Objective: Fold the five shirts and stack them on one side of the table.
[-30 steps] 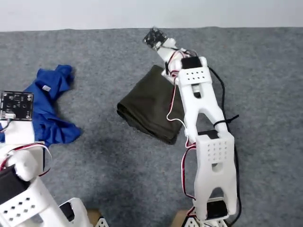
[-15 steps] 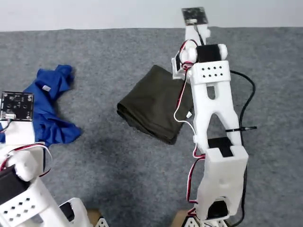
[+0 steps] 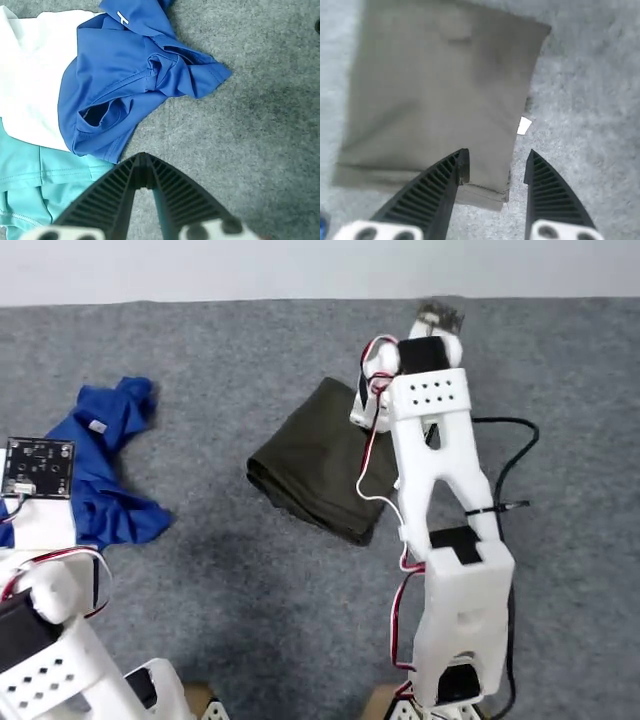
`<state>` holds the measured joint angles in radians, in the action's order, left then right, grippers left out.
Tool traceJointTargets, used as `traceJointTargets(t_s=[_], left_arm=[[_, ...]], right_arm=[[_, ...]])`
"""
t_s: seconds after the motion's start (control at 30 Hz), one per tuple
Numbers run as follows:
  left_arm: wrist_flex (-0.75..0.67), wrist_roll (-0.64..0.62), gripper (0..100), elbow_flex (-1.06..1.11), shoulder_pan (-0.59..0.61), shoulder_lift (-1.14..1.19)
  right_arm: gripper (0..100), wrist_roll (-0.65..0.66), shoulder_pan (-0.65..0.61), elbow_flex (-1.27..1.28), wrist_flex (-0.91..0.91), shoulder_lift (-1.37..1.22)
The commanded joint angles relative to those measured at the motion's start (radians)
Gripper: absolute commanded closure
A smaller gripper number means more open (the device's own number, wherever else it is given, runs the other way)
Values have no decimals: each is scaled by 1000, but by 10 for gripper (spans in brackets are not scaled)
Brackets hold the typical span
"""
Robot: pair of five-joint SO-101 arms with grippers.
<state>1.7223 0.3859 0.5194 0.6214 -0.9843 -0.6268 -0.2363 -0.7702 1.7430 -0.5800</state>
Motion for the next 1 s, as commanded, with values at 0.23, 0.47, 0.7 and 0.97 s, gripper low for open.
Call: traceJointTargets(t_s=[0.23,0.47,0.7,0.97], left_arm=[[-20,9,997,107,-3,-3],[-69,9,997,120,-3,-3],[-69,9,997,120,-3,-3],[-69,9,997,120,-3,-3]], right_arm=[[719,-38,-5,-20,22,-51],[705,-34,-5,-18,-35,-111],[705,-32,-15,-18,-122,-213],[706,-32,-50,-18,-205,-286]])
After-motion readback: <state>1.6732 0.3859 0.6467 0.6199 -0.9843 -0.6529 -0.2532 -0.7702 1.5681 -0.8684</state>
